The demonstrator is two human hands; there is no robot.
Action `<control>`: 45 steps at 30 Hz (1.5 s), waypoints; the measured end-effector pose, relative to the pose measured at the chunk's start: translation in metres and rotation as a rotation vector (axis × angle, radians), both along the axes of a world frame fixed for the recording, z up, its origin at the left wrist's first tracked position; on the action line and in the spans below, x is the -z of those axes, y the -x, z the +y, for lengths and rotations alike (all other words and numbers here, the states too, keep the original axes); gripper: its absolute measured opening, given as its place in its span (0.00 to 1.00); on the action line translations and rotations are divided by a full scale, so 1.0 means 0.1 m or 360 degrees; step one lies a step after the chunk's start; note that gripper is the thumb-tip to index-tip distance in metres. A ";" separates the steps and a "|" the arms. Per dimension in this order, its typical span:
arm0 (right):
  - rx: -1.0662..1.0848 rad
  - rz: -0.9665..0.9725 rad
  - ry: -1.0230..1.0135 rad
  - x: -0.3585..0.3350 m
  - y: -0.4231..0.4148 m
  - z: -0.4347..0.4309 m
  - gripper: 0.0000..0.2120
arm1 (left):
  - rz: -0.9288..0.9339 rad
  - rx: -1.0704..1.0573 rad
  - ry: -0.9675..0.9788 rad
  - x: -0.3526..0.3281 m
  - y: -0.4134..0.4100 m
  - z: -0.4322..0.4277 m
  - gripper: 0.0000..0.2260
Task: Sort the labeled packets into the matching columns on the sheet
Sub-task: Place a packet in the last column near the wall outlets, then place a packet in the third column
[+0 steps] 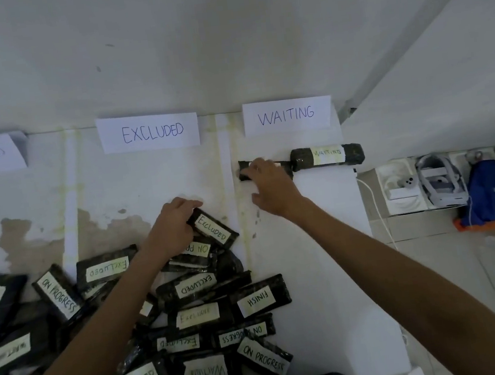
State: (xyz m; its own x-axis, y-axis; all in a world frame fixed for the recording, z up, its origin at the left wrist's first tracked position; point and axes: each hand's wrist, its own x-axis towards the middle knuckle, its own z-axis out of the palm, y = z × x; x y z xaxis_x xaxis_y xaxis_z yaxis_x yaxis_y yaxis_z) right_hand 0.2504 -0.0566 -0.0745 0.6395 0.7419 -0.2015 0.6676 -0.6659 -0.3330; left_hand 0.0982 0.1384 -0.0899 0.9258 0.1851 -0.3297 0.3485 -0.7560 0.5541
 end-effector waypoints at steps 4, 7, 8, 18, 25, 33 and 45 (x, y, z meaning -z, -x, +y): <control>-0.0053 0.0487 -0.0016 -0.01 0.54 0.18 0.26 | 0.0053 -0.0202 0.0036 0.01 0.32 -0.01 0.26; -0.0093 0.0456 0.0095 0.08 0.85 0.32 0.28 | 0.0092 -0.0287 0.0198 -0.05 0.47 -0.06 0.26; -0.0086 0.0409 0.0126 0.10 0.92 0.35 0.28 | 0.0092 -0.0299 0.0206 -0.06 0.51 -0.08 0.26; -0.0041 0.0018 0.0234 0.04 0.92 0.60 0.23 | 0.0047 -0.0330 0.0273 -0.14 0.82 -0.12 0.21; -0.0026 -0.0176 0.0178 -0.04 0.35 1.00 0.22 | -0.0008 -0.0247 0.0099 -0.19 0.67 0.20 0.19; -0.0025 -0.0026 0.0191 0.07 0.22 1.14 0.21 | 0.0488 -0.0083 0.0234 -0.26 0.91 0.21 0.20; 0.0719 0.0782 0.0072 -0.14 1.65 0.74 0.11 | 0.0556 -0.0111 0.0204 -0.30 1.03 0.13 0.29</control>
